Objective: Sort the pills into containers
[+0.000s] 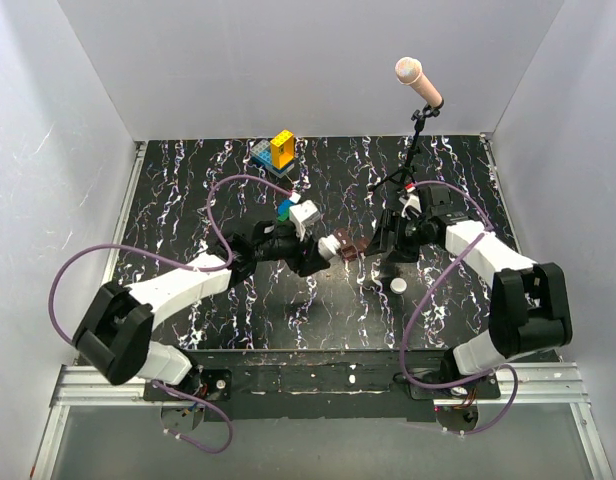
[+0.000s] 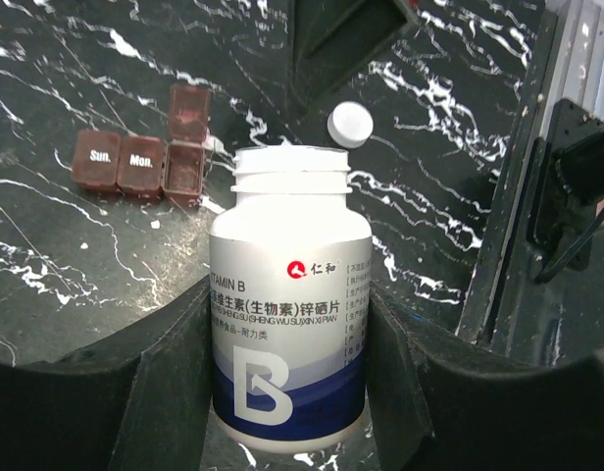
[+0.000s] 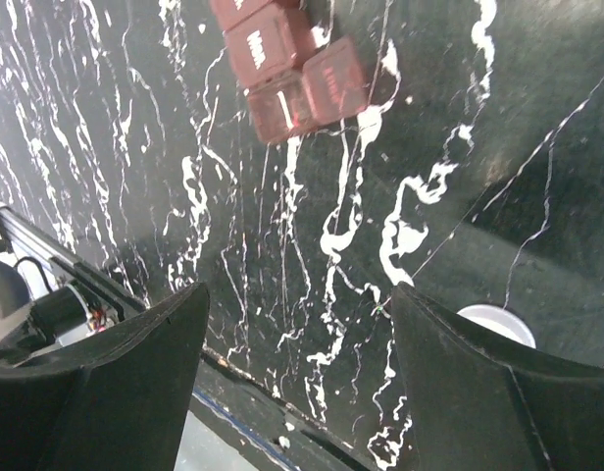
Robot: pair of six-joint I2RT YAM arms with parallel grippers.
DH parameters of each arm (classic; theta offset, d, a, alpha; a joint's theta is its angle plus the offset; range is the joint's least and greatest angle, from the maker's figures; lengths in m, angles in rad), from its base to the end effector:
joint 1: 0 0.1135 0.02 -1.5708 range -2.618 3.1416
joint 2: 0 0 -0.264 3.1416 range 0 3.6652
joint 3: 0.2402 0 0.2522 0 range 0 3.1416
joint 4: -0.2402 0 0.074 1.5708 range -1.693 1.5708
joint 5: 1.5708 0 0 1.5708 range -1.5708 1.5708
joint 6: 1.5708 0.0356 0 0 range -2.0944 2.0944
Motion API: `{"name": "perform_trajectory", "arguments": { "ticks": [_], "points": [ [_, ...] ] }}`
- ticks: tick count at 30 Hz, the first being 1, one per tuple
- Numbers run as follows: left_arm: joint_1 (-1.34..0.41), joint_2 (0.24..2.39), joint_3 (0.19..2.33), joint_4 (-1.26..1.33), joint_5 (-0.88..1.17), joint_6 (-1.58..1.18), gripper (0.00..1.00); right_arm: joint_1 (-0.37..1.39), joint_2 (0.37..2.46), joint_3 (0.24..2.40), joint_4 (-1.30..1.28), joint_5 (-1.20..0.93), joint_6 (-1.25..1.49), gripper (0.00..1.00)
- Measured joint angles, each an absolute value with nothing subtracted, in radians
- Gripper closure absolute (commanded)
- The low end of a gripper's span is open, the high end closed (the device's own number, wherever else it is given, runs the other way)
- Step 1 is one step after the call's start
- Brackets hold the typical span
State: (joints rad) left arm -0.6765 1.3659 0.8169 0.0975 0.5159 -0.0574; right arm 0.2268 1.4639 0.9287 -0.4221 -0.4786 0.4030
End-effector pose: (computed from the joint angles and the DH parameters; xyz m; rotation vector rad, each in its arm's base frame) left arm 0.2237 -0.2021 0.2495 0.9571 1.8686 -0.9757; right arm 0.2827 0.0821 0.2163 0.0284 2.5841 0.8505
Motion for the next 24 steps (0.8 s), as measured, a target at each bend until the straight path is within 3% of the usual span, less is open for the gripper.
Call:
{"name": "perform_trajectory", "arguments": {
  "ticks": [10, 18, 24],
  "points": [
    [-0.625, 1.589, 0.886, 0.114, 0.652, 0.000, 1.00, 0.204, 1.669, 1.036, -0.359, -0.510, 0.392, 0.34],
    [-0.625, 1.616, 0.931, 0.117, 0.674, 0.034, 1.00, 0.194, 1.798, 1.112, -0.321, -0.554, 0.393, 0.48],
    [-0.625, 1.616, 0.936, 0.128, 0.680, 0.043, 1.00, 0.189, 1.860, 1.143, -0.299, -0.582, 0.397, 0.52]
  ]
}}
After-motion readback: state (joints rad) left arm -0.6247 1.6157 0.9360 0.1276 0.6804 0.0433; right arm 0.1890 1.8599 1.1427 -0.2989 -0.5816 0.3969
